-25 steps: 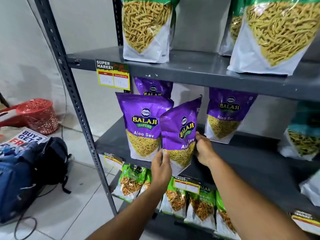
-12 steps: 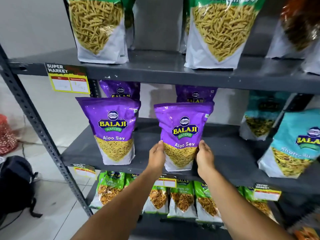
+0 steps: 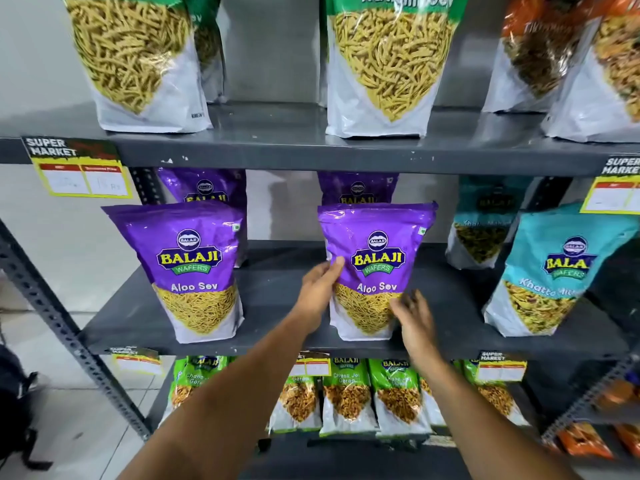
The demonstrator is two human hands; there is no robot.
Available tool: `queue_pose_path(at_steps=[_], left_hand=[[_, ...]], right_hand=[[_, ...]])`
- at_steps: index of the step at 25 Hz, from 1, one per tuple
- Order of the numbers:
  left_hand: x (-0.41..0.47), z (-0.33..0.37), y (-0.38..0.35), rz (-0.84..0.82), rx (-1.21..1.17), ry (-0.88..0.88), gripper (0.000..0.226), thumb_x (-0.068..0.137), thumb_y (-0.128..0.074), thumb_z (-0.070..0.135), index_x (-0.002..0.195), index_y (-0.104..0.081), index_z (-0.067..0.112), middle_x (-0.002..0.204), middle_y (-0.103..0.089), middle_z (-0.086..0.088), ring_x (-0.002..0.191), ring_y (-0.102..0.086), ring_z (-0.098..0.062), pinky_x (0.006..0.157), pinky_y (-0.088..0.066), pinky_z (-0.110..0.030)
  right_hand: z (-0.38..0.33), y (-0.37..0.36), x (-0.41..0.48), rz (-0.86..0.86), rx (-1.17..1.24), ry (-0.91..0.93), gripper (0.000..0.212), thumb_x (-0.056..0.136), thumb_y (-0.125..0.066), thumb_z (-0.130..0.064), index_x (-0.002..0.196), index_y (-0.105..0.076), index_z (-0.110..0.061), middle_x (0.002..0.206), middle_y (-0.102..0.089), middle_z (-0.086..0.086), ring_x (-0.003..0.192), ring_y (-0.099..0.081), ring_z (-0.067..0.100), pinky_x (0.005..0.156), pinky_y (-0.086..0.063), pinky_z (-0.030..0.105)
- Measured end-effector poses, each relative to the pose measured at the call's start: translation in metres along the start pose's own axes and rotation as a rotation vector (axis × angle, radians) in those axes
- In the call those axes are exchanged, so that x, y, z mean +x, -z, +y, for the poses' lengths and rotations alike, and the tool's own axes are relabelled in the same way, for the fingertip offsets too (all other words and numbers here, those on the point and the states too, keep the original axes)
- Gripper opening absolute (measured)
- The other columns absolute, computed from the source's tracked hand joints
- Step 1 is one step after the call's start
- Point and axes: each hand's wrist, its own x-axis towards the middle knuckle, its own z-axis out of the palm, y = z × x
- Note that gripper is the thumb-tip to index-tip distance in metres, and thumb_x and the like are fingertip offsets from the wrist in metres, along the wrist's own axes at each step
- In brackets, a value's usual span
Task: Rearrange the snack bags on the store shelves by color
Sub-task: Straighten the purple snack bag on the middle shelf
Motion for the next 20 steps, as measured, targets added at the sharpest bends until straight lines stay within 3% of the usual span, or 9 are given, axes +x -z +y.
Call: queue_pose_path(at_steps=[2,5,9,13,20], left_hand=[[0.007,0.023,-0.005,-0.045,-0.032,-0.088,0.028,0.089,-0.068,0.012,0.112,-0.064,-0.003,0.101,-0.073,-0.014,0.079,-0.073,-0.013,0.075,-0.06,-0.024],[0.02,0.051,-0.017,-0.017,-0.007,-0.161,0.021,0.076,-0.079,0.003,0.093,-0.068,0.009,0.084,-0.076,-0.006,0.069,-0.073,-0.016,0.07,-0.063,-0.03],[0.029,0.061,-0.024,0.022,0.01,-0.14,0.016,0.076,-0.079,0.001,0.087,-0.071,0.009,0.073,-0.077,-0.002,0.063,-0.073,-0.018,0.063,-0.063,-0.031],[0.032,0.062,-0.025,0.034,-0.026,-0.111,0.018,0.076,-0.079,0.003,0.089,-0.07,0.011,0.075,-0.077,-0.005,0.065,-0.074,-0.021,0.066,-0.064,-0.034],[0.021,0.067,-0.015,-0.012,-0.028,-0.168,0.025,0.078,-0.078,0.007,0.1,-0.067,0.011,0.083,-0.078,-0.002,0.07,-0.075,-0.014,0.063,-0.06,-0.026]], right_hand=[[0.019,0.009,-0.008,-0.103,-0.192,0.021,0.098,0.068,-0.082,-0.021,0.146,-0.024,-0.013,0.146,-0.045,0.003,0.134,-0.043,0.018,0.111,-0.036,0.042],[0.028,0.007,-0.017,-0.169,-0.374,0.095,0.088,0.06,-0.085,-0.024,0.136,-0.04,-0.023,0.128,-0.061,-0.004,0.116,-0.059,0.013,0.097,-0.047,0.035],[0.02,-0.005,-0.023,-0.019,-0.478,0.141,0.077,0.067,-0.081,-0.028,0.134,-0.044,-0.018,0.123,-0.065,0.004,0.107,-0.063,0.024,0.087,-0.047,0.031],[0.021,-0.012,-0.024,0.041,-0.468,0.137,0.073,0.071,-0.078,-0.024,0.135,-0.044,-0.015,0.123,-0.065,0.007,0.109,-0.062,0.03,0.085,-0.044,0.029],[0.022,-0.014,-0.022,0.031,-0.459,0.121,0.074,0.073,-0.077,-0.023,0.137,-0.039,-0.017,0.123,-0.064,0.007,0.108,-0.062,0.028,0.094,-0.05,0.04]])
